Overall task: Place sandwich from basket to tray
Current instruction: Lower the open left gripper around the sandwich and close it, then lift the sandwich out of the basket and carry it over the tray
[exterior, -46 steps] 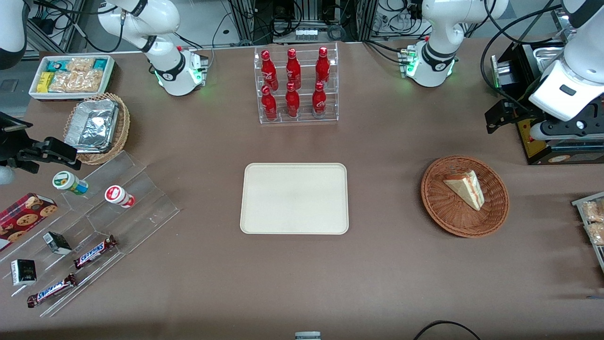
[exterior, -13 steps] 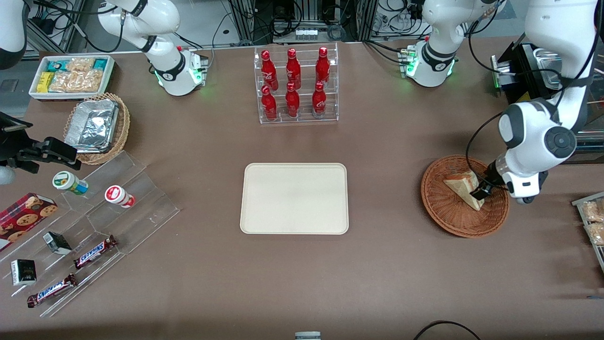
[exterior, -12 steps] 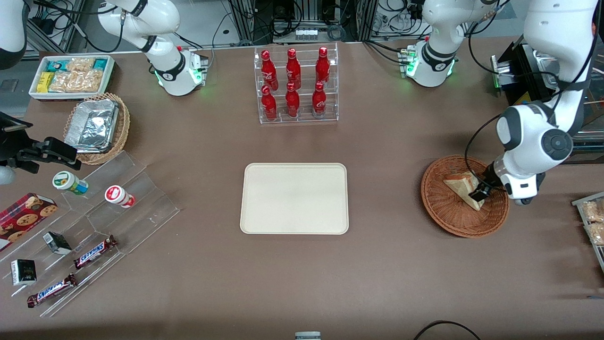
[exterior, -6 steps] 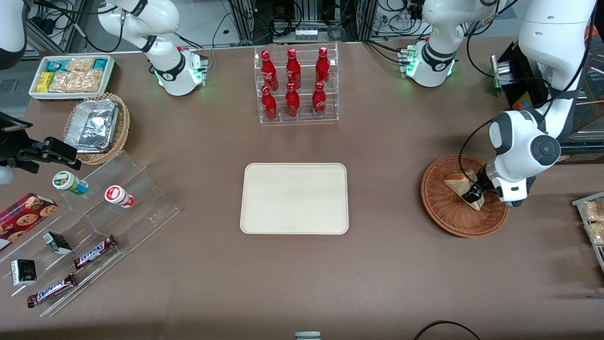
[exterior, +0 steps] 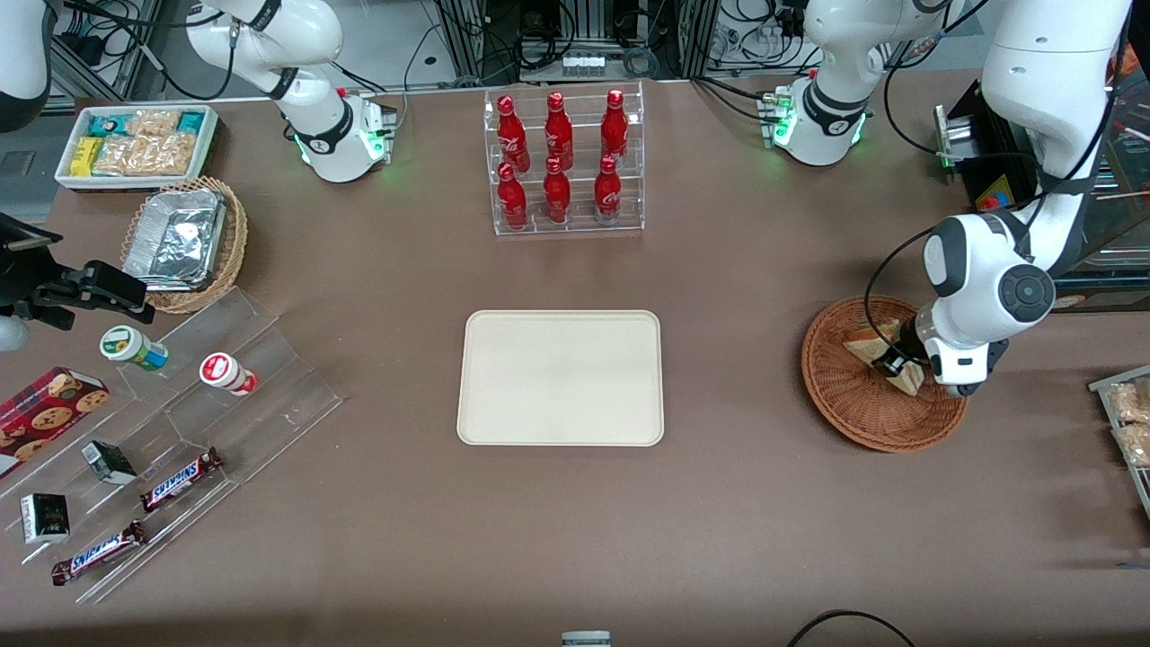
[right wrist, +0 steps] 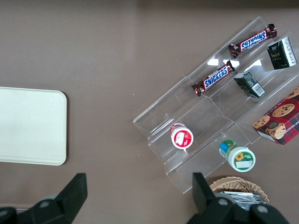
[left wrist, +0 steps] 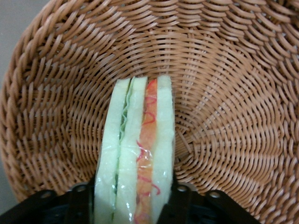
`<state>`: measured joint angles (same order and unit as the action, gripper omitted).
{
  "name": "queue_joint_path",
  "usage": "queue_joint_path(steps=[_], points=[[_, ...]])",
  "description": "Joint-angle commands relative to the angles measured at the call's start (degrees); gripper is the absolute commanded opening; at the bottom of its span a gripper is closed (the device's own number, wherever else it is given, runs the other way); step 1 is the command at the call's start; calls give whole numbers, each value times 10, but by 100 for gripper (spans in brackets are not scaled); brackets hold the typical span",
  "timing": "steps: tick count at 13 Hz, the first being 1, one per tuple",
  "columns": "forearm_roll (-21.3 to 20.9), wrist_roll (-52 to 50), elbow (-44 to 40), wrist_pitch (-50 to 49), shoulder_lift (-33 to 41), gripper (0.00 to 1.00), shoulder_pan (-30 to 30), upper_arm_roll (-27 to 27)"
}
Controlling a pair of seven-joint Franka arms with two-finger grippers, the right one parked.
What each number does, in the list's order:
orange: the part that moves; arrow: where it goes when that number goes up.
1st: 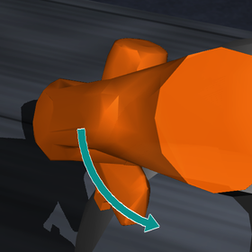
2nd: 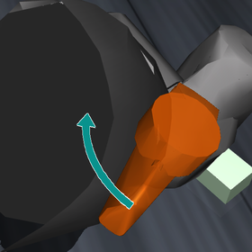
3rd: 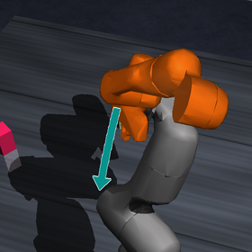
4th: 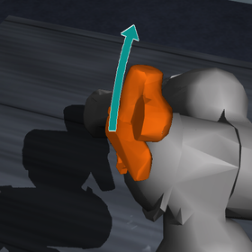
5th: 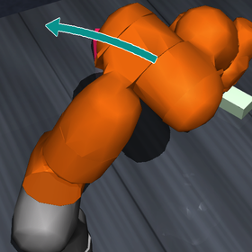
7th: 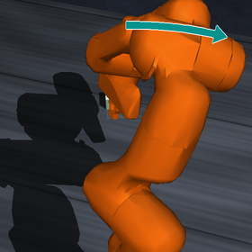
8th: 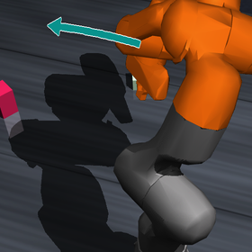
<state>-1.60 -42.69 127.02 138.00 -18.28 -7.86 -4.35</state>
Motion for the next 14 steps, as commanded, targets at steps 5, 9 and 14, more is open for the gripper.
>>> queue_joint_path(steps=[5, 9, 14], points=[[-9, 103, -124, -176, 35, 41, 83, -4], [2, 133, -201, -207, -1, 37, 152, -15], [2, 128, -327, -213, -104, 37, 286, -16]])
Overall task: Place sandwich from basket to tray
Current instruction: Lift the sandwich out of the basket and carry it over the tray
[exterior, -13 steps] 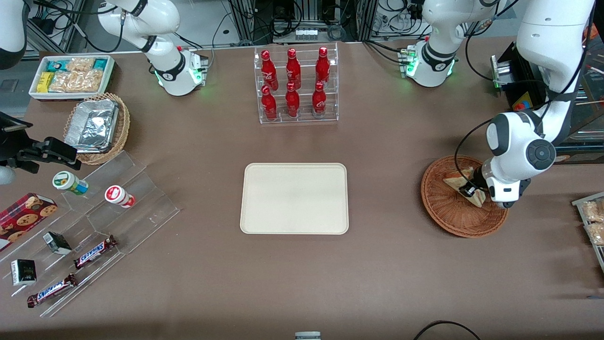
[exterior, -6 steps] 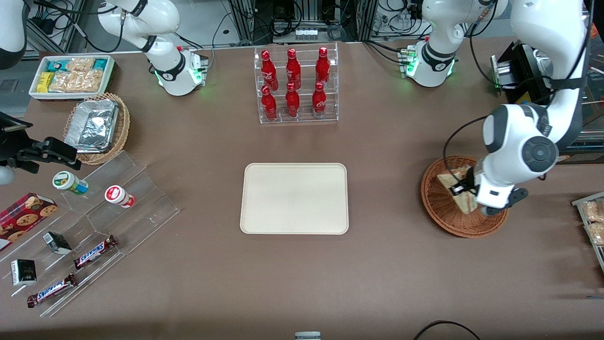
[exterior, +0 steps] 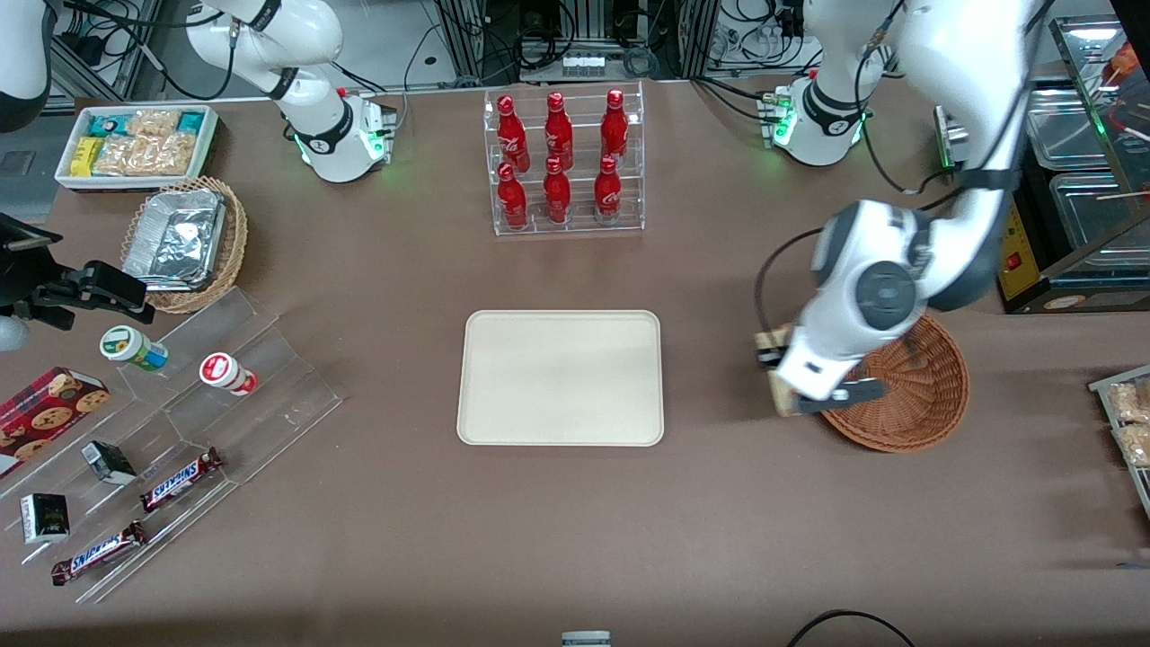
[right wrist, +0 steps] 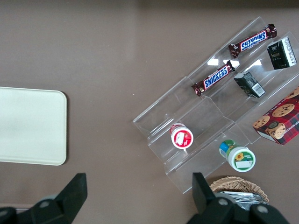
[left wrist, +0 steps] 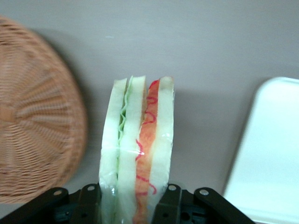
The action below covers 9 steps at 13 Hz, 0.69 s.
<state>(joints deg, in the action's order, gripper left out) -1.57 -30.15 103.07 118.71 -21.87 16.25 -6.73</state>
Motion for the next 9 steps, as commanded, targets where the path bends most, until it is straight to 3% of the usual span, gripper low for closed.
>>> queue_joint_path(steps=[1, 3, 9], points=[[2, -3, -117, -19, -96, 37, 74, 8], [2, -27, -150, -18, -126, 37, 119, 8], [28, -46, -252, 28, -252, 38, 154, 0]])
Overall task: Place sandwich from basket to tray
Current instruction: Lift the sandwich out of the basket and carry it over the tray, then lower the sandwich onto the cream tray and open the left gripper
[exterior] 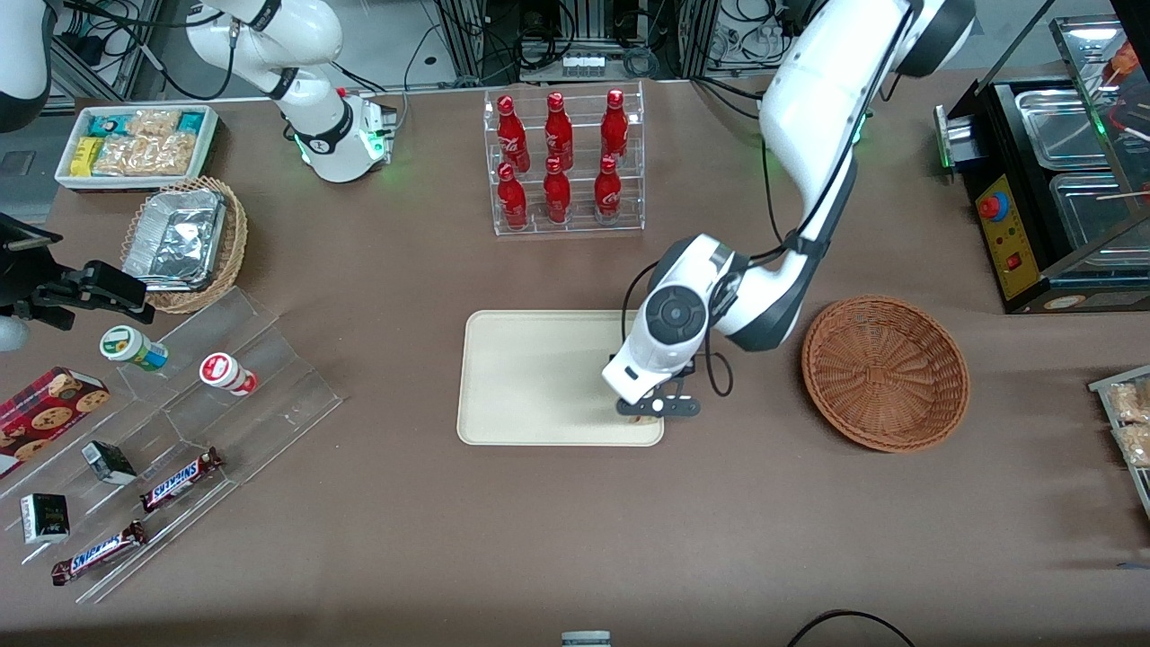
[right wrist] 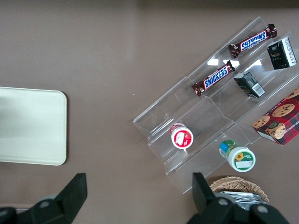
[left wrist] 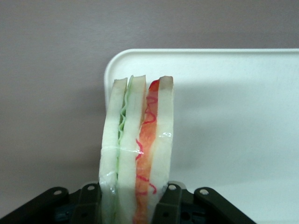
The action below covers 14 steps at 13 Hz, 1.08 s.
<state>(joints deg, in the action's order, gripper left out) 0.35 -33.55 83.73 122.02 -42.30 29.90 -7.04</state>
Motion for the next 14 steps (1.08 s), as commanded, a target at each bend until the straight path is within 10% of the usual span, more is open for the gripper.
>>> queue_joint_path(steps=[1, 8, 11, 14], points=[[10, -29, -63, -3, -57, 38, 17, 2], [10, -50, -66, 6, -68, 43, 41, 1], [11, -52, -64, 5, -64, 97, 40, 2], [7, -68, -53, -61, -8, 100, 18, 8]])
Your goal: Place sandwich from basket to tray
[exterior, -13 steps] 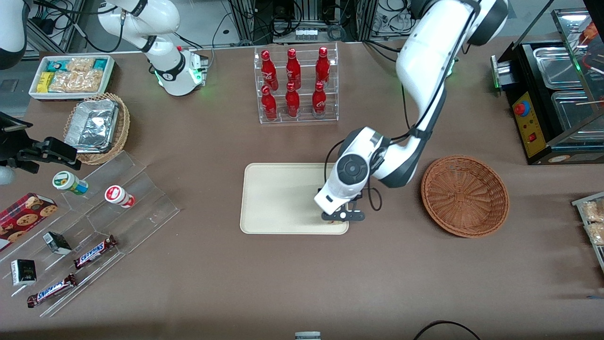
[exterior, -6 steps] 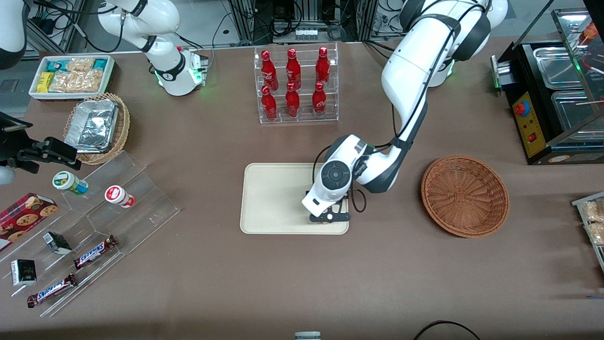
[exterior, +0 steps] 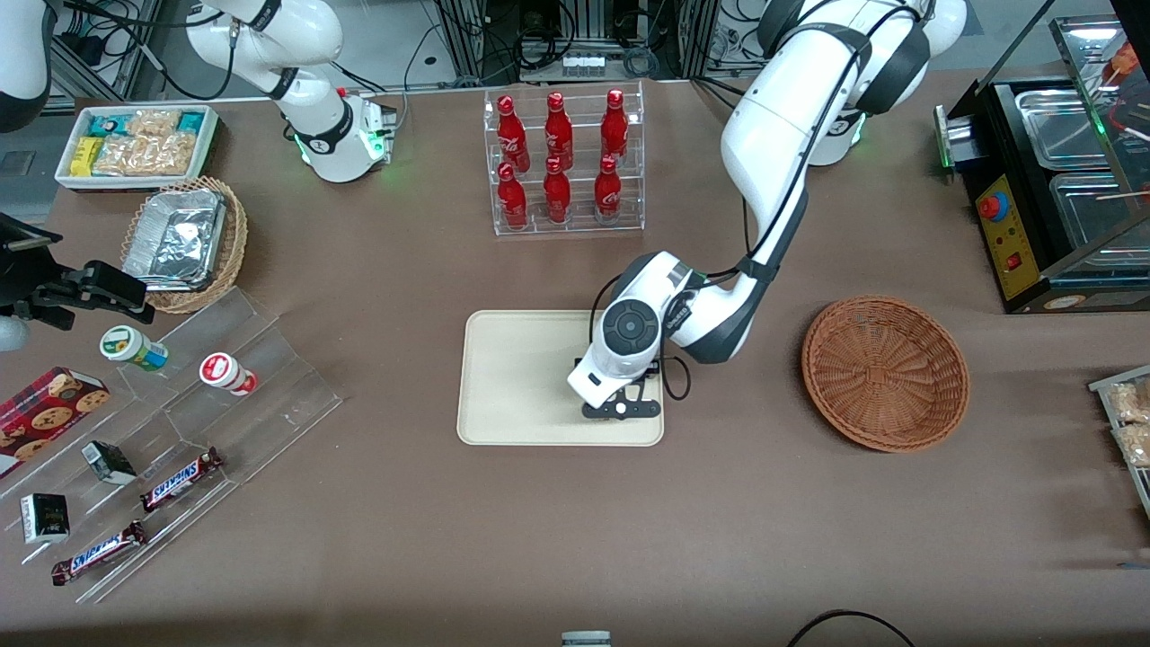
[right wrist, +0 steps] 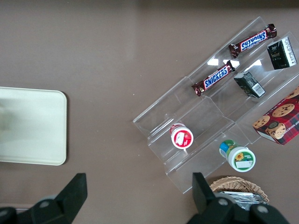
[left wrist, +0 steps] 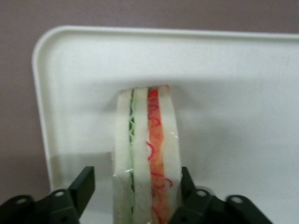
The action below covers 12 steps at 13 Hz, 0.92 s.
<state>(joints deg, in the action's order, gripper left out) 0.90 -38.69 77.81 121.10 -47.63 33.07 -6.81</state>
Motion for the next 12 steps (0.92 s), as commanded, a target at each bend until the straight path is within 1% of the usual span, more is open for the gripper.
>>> queue_joint_path(steps=[1, 3, 6, 9, 11, 12], points=[[-4, -30, 6, -85, 75, 100, -29, 9], [-5, -26, 30, -113, 140, 100, -62, 21], [-6, -24, 92, -117, 233, 100, -106, 46], [-6, 2, 150, -130, 312, 100, -155, 48], [-8, 62, 189, -145, 370, 100, -205, 44], [-10, 91, 205, -162, 395, 100, -214, 44]])
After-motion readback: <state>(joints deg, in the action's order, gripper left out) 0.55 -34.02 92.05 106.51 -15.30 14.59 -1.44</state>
